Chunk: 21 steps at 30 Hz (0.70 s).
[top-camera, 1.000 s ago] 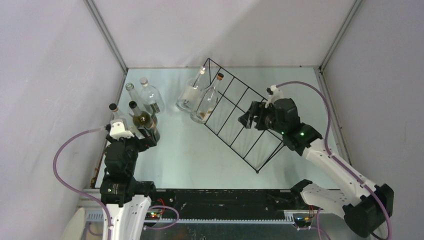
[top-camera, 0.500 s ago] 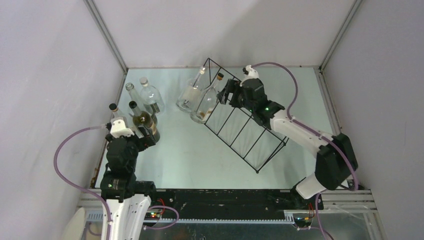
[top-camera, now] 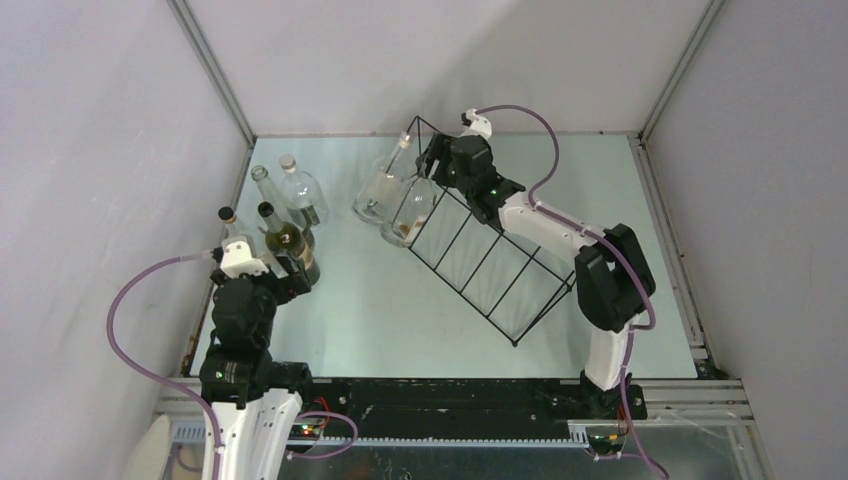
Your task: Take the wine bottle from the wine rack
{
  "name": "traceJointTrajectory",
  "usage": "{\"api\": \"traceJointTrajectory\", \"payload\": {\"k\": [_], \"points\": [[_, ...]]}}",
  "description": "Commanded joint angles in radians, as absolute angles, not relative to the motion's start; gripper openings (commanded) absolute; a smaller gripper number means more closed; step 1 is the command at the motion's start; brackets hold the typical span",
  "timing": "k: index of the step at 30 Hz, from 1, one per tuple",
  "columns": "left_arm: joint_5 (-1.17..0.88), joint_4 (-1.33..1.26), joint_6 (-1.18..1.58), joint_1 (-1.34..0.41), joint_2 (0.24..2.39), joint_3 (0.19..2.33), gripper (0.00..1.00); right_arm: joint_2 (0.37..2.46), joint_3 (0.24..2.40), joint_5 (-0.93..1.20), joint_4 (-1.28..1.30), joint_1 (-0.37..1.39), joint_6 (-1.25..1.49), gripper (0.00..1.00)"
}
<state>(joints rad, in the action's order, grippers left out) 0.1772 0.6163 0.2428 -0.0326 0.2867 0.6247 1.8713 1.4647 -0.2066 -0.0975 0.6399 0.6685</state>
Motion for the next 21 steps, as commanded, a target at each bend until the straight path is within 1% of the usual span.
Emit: {"api": "traceJointTrajectory", "payload": {"k": [1, 7, 12, 15, 20, 21], "points": [[0.168, 0.607, 0.217, -0.038, 0.292, 0.662, 0.98, 1.913, 1.554, -0.3, -0.099, 0.637, 0.701, 0.73], [0.161, 0.606, 0.215, -0.038, 0.302, 0.661, 0.98, 1.971, 1.587, -0.295, -0.091, 0.612, 0.753, 0.67], [0.155, 0.604, 0.214, -0.038, 0.301, 0.661, 0.98, 2.002, 1.589, -0.252, -0.126, 0.585, 0.793, 0.56], [0.147, 0.602, 0.212, -0.038, 0.304, 0.66, 0.98, 2.024, 1.603, -0.226, -0.133, 0.575, 0.811, 0.48], [0.136, 0.603, 0.209, -0.038, 0.308, 0.66, 0.98, 2.03, 1.611, -0.207, -0.16, 0.578, 0.787, 0.4], [0.135, 0.601, 0.209, -0.038, 0.307, 0.66, 0.98, 2.03, 1.61, -0.205, -0.166, 0.578, 0.784, 0.36]]}}
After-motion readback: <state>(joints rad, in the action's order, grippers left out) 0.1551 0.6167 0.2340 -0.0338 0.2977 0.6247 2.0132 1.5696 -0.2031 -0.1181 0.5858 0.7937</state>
